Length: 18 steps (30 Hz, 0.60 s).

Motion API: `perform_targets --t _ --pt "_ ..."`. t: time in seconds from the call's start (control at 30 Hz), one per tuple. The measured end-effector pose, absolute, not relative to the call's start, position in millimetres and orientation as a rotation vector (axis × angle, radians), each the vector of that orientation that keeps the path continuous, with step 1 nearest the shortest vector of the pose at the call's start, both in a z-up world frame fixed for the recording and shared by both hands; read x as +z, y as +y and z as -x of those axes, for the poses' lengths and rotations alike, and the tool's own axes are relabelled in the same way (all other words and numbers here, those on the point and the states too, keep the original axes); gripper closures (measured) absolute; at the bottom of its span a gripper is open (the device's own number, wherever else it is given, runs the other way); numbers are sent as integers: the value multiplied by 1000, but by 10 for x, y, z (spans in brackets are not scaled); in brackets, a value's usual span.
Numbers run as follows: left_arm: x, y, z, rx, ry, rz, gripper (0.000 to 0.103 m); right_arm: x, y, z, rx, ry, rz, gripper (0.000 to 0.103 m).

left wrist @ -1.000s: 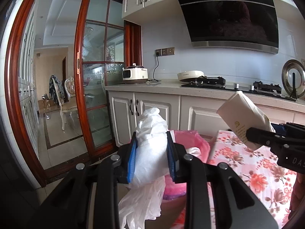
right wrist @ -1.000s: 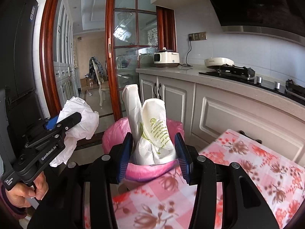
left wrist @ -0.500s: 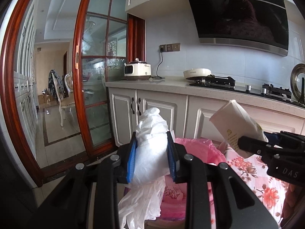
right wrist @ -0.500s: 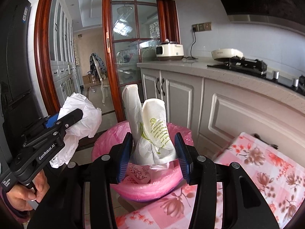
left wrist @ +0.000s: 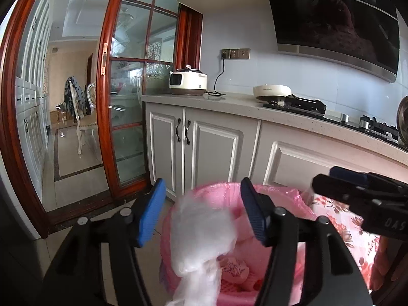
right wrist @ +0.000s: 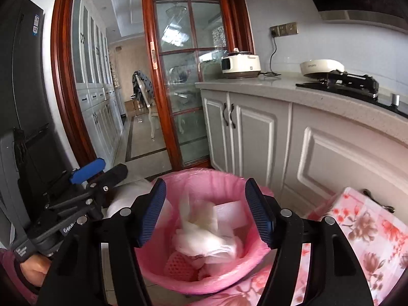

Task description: Collect trash

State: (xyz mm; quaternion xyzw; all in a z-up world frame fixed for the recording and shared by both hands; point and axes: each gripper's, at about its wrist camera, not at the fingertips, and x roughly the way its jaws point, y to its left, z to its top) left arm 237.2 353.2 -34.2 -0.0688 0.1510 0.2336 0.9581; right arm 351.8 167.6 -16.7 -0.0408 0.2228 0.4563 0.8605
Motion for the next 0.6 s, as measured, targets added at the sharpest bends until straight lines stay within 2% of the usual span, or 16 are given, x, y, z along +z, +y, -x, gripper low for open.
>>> perform_targets --t 0.1,0.23,0.53,0.6 --pt "-311 3531 -2330 497 291 144 32 -144 1552 -3501 938 467 70 41" --pt "-218 3442 -2183 535 255 134 5 -109 1365 -3377 908 466 71 41" --pt "182 3010 -1598 585 224 68 4 92 871 -2881 874 455 51 18" --pt "274 2871 -1446 568 232 63 4 136 741 -2731 880 462 60 18"
